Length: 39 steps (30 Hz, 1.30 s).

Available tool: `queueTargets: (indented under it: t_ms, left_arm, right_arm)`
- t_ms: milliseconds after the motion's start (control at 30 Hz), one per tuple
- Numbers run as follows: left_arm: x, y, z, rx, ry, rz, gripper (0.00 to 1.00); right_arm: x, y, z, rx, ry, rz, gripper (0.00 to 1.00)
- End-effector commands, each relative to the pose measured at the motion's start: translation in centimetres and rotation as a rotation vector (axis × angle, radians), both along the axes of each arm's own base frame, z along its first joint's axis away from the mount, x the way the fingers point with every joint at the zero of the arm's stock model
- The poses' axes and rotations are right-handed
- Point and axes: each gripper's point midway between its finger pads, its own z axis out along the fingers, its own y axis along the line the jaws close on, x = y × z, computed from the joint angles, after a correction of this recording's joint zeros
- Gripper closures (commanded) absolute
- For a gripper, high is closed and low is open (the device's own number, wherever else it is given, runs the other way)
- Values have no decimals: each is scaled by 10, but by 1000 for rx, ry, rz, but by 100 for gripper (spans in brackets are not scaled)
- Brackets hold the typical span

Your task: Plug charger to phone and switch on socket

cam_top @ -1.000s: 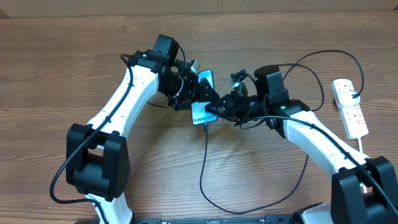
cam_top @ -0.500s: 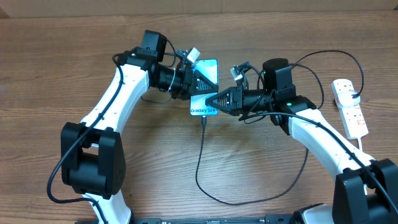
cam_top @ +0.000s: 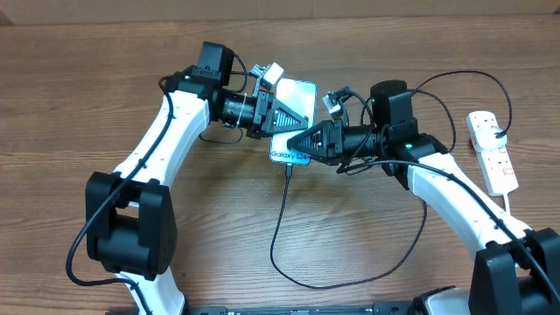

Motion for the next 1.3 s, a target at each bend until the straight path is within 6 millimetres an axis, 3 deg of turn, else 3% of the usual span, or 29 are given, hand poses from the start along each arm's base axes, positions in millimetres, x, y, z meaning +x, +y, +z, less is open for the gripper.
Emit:
queueTargets:
  t_ms: [0, 100, 400, 633, 733, 867, 1100, 1267]
  left_arm:
    - [-1, -2, 7, -25, -55, -20, 96]
    - [-1, -2, 7, -33, -97, -30, 96]
    - [-2, -3, 9, -78, -286, -80, 96]
    - [-8, -4, 25, -191, -369, -118, 96]
    - [-7, -4, 25, -192, -375, -118, 96]
    - [-11, -5, 33, -244, -389, -130, 96]
    - [-13, -4, 44, -298, -315, -131, 96]
    - [-3, -1, 28, -168, -158, -68, 96]
  right_arm:
    - [6, -8, 5, 14, -37, -8, 44]
    - [6, -15, 11, 38, -59, 6, 32]
    - [-21, -17, 23, 127, -188, 161, 31]
    - [-37, -14, -2, 46, -194, 190, 26]
    - [-46, -8, -20, -45, -185, 205, 25]
    - [-58, 7, -29, -95, -196, 248, 26]
    - [-60, 22, -34, -138, -220, 253, 32]
    - [-50, 26, -25, -113, -204, 212, 32]
